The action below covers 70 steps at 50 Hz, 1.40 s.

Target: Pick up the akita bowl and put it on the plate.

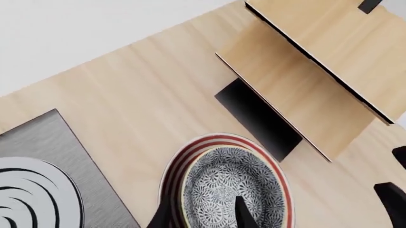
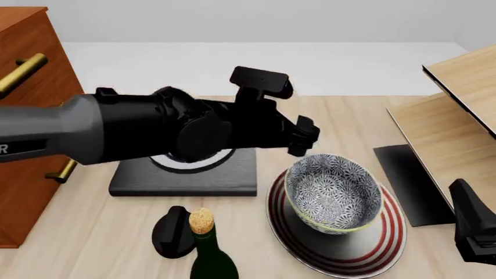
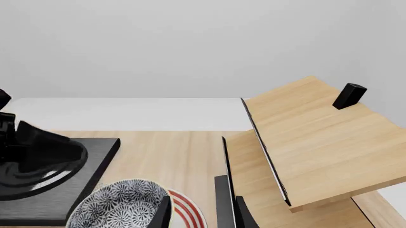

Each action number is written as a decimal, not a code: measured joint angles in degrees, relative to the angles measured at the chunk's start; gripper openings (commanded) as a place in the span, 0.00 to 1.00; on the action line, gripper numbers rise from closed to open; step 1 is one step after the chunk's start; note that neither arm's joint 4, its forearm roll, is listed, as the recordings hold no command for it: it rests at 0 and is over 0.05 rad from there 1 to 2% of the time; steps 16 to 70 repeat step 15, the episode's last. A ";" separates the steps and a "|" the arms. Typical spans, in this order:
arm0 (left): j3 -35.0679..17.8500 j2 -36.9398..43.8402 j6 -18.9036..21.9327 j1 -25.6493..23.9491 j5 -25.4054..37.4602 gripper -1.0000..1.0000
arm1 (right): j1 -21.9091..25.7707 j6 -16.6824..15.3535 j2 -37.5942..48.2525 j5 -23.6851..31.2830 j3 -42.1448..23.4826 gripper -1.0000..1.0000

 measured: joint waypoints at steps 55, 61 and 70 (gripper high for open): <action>-0.49 -8.39 2.43 2.05 4.40 1.00 | 0.00 0.00 0.00 0.00 0.00 1.00; -0.49 -8.39 2.43 2.05 4.40 1.00 | 0.00 0.00 0.00 0.00 0.00 1.00; -0.49 -8.39 2.43 2.05 4.40 1.00 | 0.00 0.00 0.00 0.00 0.00 1.00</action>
